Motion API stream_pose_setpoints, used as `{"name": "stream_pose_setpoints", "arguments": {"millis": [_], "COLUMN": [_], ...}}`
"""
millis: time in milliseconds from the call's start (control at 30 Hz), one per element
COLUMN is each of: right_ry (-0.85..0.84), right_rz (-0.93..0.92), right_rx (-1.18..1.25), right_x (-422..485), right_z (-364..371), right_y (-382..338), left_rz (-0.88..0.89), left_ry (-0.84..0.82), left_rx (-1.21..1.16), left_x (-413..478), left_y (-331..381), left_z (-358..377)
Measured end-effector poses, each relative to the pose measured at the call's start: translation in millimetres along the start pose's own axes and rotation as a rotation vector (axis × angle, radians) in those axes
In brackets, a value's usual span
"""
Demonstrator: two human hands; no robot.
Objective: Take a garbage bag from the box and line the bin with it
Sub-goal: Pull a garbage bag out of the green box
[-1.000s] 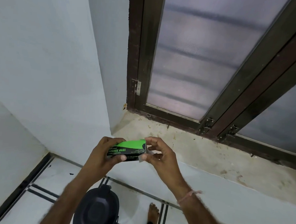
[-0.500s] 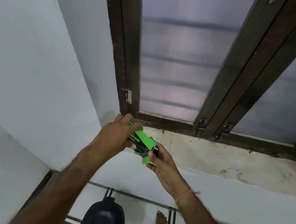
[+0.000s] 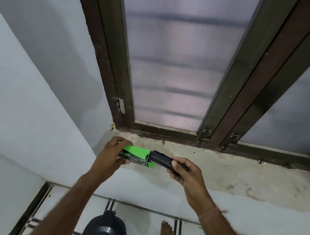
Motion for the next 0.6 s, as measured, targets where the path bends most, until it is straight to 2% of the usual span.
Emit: {"name": "stream_pose_setpoints", "arguments": {"millis": [133,400,467,533,600], "right_ry": [0.034,-0.030,-0.065,-0.090,-0.117], "right_rz": [0.024,0.102,0.125,0.154,0.176], "right_rx": [0.010,0.030,0.010,0.014,0.009], "right_x": [12.4,49.7,58.3,64.0,66.8], "right_z": [-19.9,-20.3,-13.2,-5.1,5.3], "right_y": [-9.4,-11.6,-11.1,-9.2,-7.2], "left_rz": [-0.018,-0.180,-0.180,-0.171,-0.228], "left_ry": [-0.011,-0.034,0.001,0.045,0.151], "left_rx": [-0.055,0.114,0.165,0.347,0.433], "left_x": [20.7,36.9,32.7,27.0,16.7], "left_y": [-16.6,-48.9,-50.3,-43.9,-25.7], "left_z": [25.2,51.4,50.5,46.3,36.3]}}
Point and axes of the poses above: each hand's wrist, its own x-axis towards the middle knuckle, its own z-axis out of the palm, y = z × x, the point moved 8 cm from there along x, towards the middle knuckle, and after that the axes turned 4 degrees about z, right-handed, at the moved point
